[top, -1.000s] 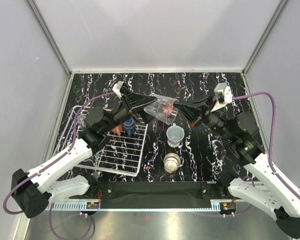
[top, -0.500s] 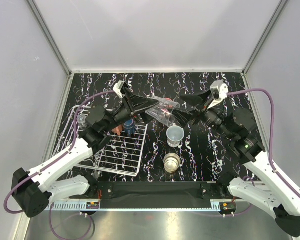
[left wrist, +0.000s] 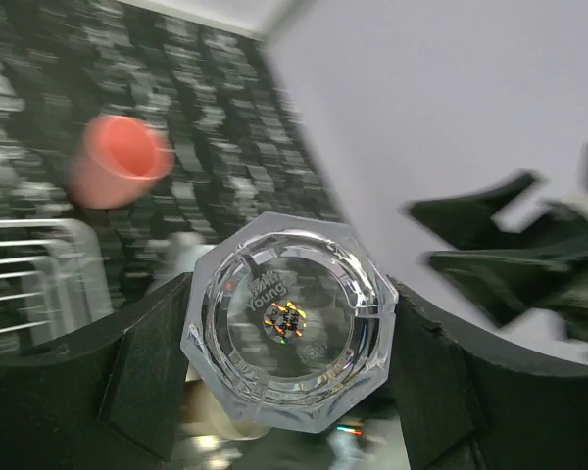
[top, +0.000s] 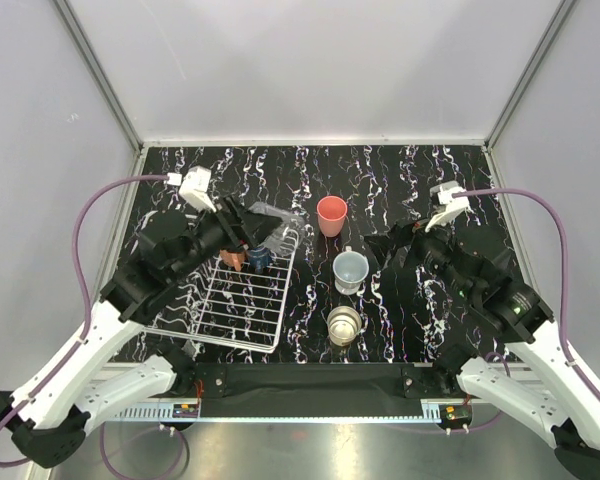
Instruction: Load the cups into the dish rack
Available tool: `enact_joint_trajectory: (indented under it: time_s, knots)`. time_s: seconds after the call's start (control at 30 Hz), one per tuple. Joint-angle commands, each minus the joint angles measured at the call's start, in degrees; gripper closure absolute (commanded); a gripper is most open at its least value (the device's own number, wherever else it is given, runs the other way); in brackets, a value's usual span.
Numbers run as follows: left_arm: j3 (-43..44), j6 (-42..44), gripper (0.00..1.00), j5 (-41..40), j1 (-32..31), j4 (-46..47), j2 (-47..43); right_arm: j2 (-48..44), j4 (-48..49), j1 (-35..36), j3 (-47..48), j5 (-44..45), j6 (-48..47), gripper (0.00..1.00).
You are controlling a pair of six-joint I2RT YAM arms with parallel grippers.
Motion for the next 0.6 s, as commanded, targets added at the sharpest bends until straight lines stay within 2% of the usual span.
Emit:
enact_joint_trajectory:
  time_s: [0.0,0.23,0.57]
  knots:
    - [-1.9,13.7,1.00,-13.3,0.1,-9.0,-1.6,-0.9,-4.3,-0.1,1.4,4.9,2.0,0.01]
    - [-8.9,16.5,1.00,-19.5,-1.2,-7.4,-1.2,2.3,-4.0,-0.1,3.9,4.4,2.6,0.00]
    - [-15.3,10.5,1.00,-30.7,-8.0,-8.9,1.5,4.7,-2.6,-0.2,2.5,4.2,4.3,0.00]
